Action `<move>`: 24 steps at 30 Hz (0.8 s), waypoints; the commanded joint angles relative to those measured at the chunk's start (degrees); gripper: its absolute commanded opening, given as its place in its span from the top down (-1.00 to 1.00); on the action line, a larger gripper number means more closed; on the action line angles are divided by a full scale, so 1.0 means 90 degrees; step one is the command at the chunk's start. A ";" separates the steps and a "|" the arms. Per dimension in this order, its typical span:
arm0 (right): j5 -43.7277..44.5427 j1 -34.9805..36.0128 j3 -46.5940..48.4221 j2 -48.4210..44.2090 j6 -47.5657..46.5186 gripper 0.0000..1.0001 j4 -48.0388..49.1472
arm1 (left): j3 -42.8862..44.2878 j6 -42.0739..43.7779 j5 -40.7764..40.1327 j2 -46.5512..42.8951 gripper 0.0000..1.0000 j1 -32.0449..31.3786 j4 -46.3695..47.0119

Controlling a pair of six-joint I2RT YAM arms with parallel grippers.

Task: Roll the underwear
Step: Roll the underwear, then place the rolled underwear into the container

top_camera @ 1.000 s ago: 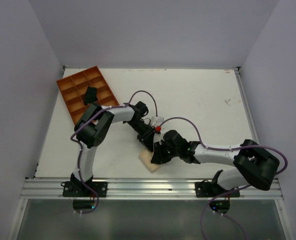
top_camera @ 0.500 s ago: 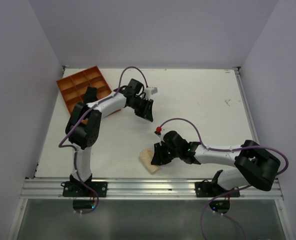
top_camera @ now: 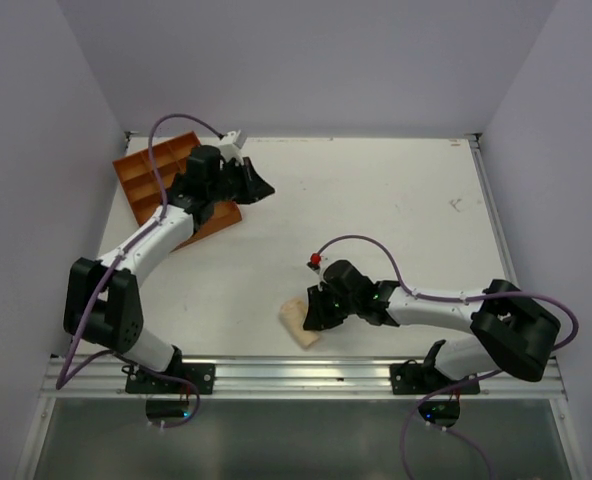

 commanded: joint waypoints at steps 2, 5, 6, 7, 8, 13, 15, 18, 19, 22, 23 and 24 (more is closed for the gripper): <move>0.0550 -0.0195 0.0190 0.0260 -0.0329 1.00 -0.1012 | 0.0051 -0.0316 0.2081 0.0706 1.00 0.0520 -0.0042; 0.0424 -0.0459 0.0424 0.0426 -0.0436 1.00 -0.1051 | -0.0288 0.0058 0.1557 0.0552 1.00 -0.0073 -0.1004; 0.0394 -0.0489 0.0483 0.0465 -0.0456 1.00 -0.1070 | -0.0503 -0.0029 0.1236 0.0416 1.00 -0.0241 -0.0965; 0.0384 -0.0557 0.0590 0.0485 -0.0504 1.00 -0.1138 | -0.0708 -0.0233 0.1194 0.0134 1.00 -0.0397 -0.0694; 0.0384 -0.0596 0.0639 0.0494 -0.0534 1.00 -0.1178 | -0.1155 -0.0371 0.1175 0.0015 1.00 -0.0679 -0.0527; 0.0151 -0.0986 0.0844 0.0651 -0.0563 1.00 -0.1207 | -0.2105 -0.1103 0.0444 -0.0677 1.00 -0.1287 0.0061; 0.0120 -0.1045 0.0991 0.0709 -0.0592 1.00 -0.1294 | -0.2330 -0.1250 -0.0518 -0.0942 1.00 -0.1336 -0.0269; 0.0150 -0.1055 0.1294 0.0700 -0.0700 1.00 -0.1499 | -0.2244 -0.1485 -0.1565 -0.1470 1.00 -0.1258 -0.0621; 0.0150 -0.1055 0.1381 0.0680 -0.0748 1.00 -0.1510 | -0.2195 -0.1582 -0.1676 -0.1596 1.00 -0.1219 -0.0662; 0.0179 -0.1055 0.1441 0.0583 -0.0807 1.00 -0.1530 | -0.2068 -0.1671 -0.1590 -0.1598 0.80 -0.1053 -0.0662; 0.0179 -0.1055 0.1460 0.0553 -0.0827 1.00 -0.1539 | -0.2058 -0.1671 -0.1512 -0.1588 0.80 -0.0937 -0.0643; 0.0169 -0.1055 0.1460 0.0524 -0.0846 1.00 -0.1568 | -0.2048 -0.1632 -0.1366 -0.1617 0.81 -0.0868 -0.0643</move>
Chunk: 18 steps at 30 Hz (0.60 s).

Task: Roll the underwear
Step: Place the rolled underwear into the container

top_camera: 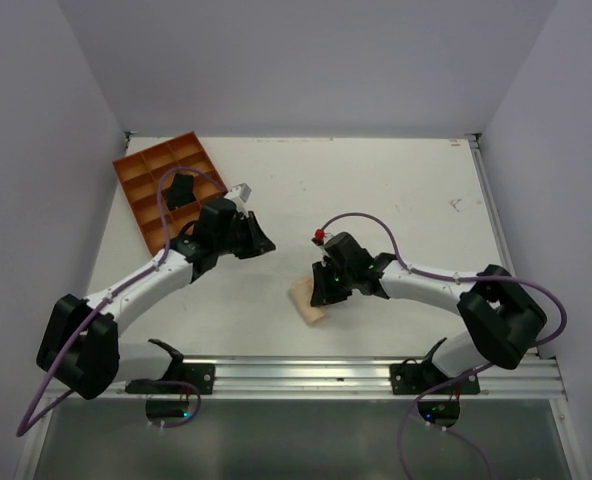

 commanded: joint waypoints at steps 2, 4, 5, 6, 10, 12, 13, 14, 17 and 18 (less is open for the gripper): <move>0.0111 -0.0016 0.0319 -0.0178 -0.0244 1.00 -0.0320 | 0.0344 0.0044 -0.0094 -0.0106 0.81 0.0562 -0.0207; 0.0111 -0.0016 0.0436 -0.0266 -0.0273 1.00 -0.0369 | 0.0801 0.0357 -0.0482 -0.0204 0.75 0.1128 -0.0598; 0.0111 -0.0016 0.0475 -0.0285 -0.0283 1.00 -0.0418 | 0.0930 0.0590 -0.0890 -0.0243 0.65 0.1276 -0.0754; 0.0101 -0.0016 0.0553 -0.0315 -0.0293 1.00 -0.0438 | 0.1221 0.0640 -0.1146 -0.0214 0.63 0.1404 -0.0795; 0.0033 -0.0026 0.0661 -0.0344 -0.0303 1.00 -0.0516 | 0.2090 0.0621 -0.2055 0.0312 0.57 0.1863 -0.1399; 0.0023 -0.0026 0.0690 -0.0344 -0.0313 1.00 -0.0536 | 0.2346 0.0582 -0.2446 0.0664 0.51 0.1922 -0.1936; 0.0004 -0.0016 0.0690 -0.0364 -0.0322 1.00 -0.0536 | 0.2386 0.0563 -0.2544 0.0723 0.49 0.2009 -0.2054; 0.0004 -0.0026 0.0690 -0.0373 -0.0322 1.00 -0.0526 | 0.2357 0.0543 -0.2709 0.0762 0.48 0.2078 -0.2200; -0.0016 -0.0016 0.0710 -0.0422 -0.0322 1.00 -0.0536 | 0.2114 0.0495 -0.2963 0.0656 0.41 0.2488 -0.2289; -0.0016 -0.0016 0.0720 -0.0432 -0.0322 1.00 -0.0526 | 0.2035 0.0494 -0.3013 0.0616 0.39 0.2614 -0.2299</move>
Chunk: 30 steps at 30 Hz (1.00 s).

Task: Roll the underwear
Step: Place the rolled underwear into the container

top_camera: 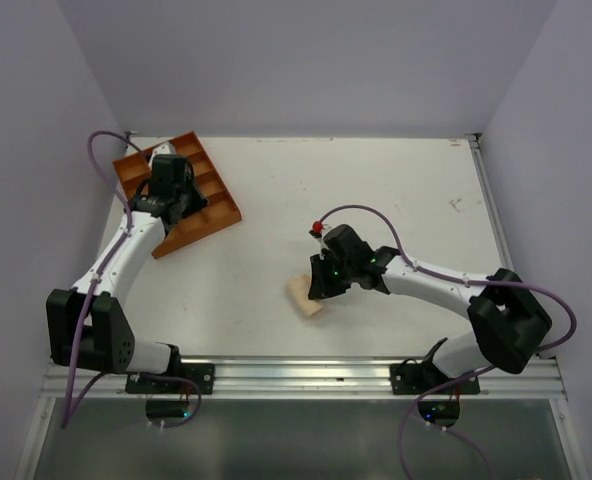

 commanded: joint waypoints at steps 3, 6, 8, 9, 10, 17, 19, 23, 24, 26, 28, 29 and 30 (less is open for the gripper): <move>-0.0018 -0.0011 0.0382 -0.0240 -0.0148 1.00 -0.0118 | -0.0299 0.0169 -0.0736 -0.0081 0.23 0.0917 -0.0609; 0.0040 -0.0030 0.0694 -0.0221 -0.0245 1.00 -0.0206 | -0.0368 0.0384 -0.0940 0.0094 0.14 0.1289 -0.0814; 0.0089 -0.0050 0.0948 -0.0143 -0.0313 1.00 -0.0284 | -0.0398 0.0540 -0.1057 0.0240 0.11 0.1504 -0.0911; 0.0099 -0.0060 0.1278 -0.0007 -0.0401 1.00 -0.0323 | -0.0427 0.0608 -0.1068 0.0270 0.10 0.1562 -0.0912; 0.0099 -0.0079 0.1475 0.0110 -0.0440 1.00 -0.0362 | -0.0495 0.0657 -0.1029 0.0299 0.09 0.1689 -0.0883; -0.0057 -0.0274 0.3720 0.1710 -0.0665 1.00 -0.0489 | -0.0583 0.0922 0.0413 0.0699 0.15 0.2012 -0.0346; -0.0135 -0.0304 0.4550 0.2372 -0.0714 1.00 -0.0528 | -0.0641 0.0853 0.1008 0.0807 0.17 0.2012 -0.0122; -0.0068 -0.0323 0.5888 0.3457 -0.0939 1.00 -0.0548 | -0.0797 0.0629 0.1918 0.0866 0.33 0.2012 0.0239; -0.0019 -0.0333 0.6384 0.3712 -0.0949 1.00 -0.0529 | -0.0914 0.0599 0.2317 0.0798 0.35 0.2012 0.0453; 0.0030 -0.0363 0.7068 0.4345 -0.0871 1.00 -0.0480 | -0.1139 0.0415 0.3354 0.0526 0.36 0.2003 0.1283; 0.0098 -0.0363 0.7403 0.4661 -0.0793 1.00 -0.0373 | -0.1402 0.0239 0.3725 0.0349 0.32 0.2003 0.1984; 0.0118 -0.0372 0.7636 0.4952 -0.0734 1.00 -0.0188 | -0.1433 0.0190 0.3901 0.0310 0.32 0.2003 0.2018; 0.0157 -0.0372 0.7735 0.5061 -0.0724 1.00 -0.0061 | -0.1336 0.0160 0.3806 0.0329 0.32 0.2003 0.1912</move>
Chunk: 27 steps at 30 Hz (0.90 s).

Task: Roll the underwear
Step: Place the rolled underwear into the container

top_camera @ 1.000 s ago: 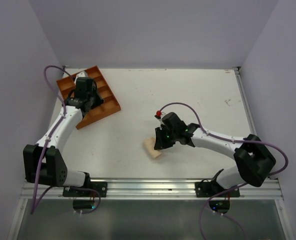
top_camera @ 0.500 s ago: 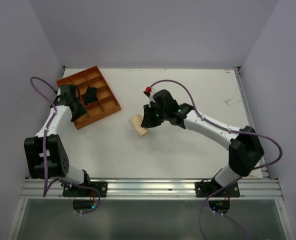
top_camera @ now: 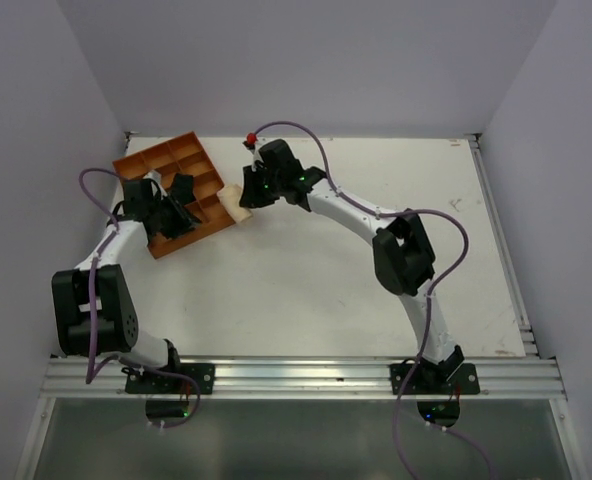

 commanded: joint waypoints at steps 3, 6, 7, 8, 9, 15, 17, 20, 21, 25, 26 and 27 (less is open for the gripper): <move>0.0233 -0.0047 0.0840 0.0774 0.0014 1.00 0.0933 | -0.0085 -0.0341 0.1035 -0.0305 0.33 0.0018 0.1274; 0.0292 -0.0037 0.1221 0.1233 -0.0015 1.00 0.1421 | 0.0226 0.0010 0.0617 -0.0052 0.35 0.0028 0.0712; 0.0340 -0.0037 0.1260 0.1264 -0.0015 1.00 0.1770 | 0.0411 0.0098 0.0354 0.0065 0.35 0.0018 0.0332; 0.0428 -0.0018 0.1270 0.1332 -0.0063 1.00 0.1958 | 0.0432 0.0224 0.0235 0.0086 0.35 0.0028 0.0241; 0.0467 0.0002 0.1348 0.1487 -0.0093 1.00 0.2095 | 0.0423 0.0264 0.0137 0.0067 0.35 0.0018 0.0182; 0.0623 0.0109 0.1916 0.2133 -0.0571 1.00 0.2397 | 0.0578 0.0557 -0.0371 0.0241 0.32 0.0028 -0.0169; 0.0711 0.0138 0.1692 0.2124 -0.0659 1.00 0.2671 | 0.0705 0.0694 -0.0333 0.0466 0.32 0.0028 -0.0277; 0.0799 0.0187 0.1593 0.2221 -0.0757 1.00 0.2916 | 0.0784 0.0714 -0.0215 0.0740 0.32 0.0028 -0.0199; 0.0800 0.0197 0.1603 0.2279 -0.0805 1.00 0.2926 | 0.0784 0.0724 -0.0186 0.0779 0.32 0.0028 -0.0160; 0.0566 0.0294 0.1642 0.2563 -0.0835 1.00 0.3082 | 0.0842 0.0714 0.0029 0.1003 0.32 0.0028 0.0104; 0.0546 0.0333 0.1584 0.2602 -0.0864 1.00 0.3092 | 0.0862 0.0724 0.0048 0.1043 0.32 0.0028 0.0113; 0.0517 0.0363 0.1525 0.2593 -0.0884 1.00 0.3112 | 0.0882 0.0733 0.0068 0.1072 0.32 0.0028 0.0133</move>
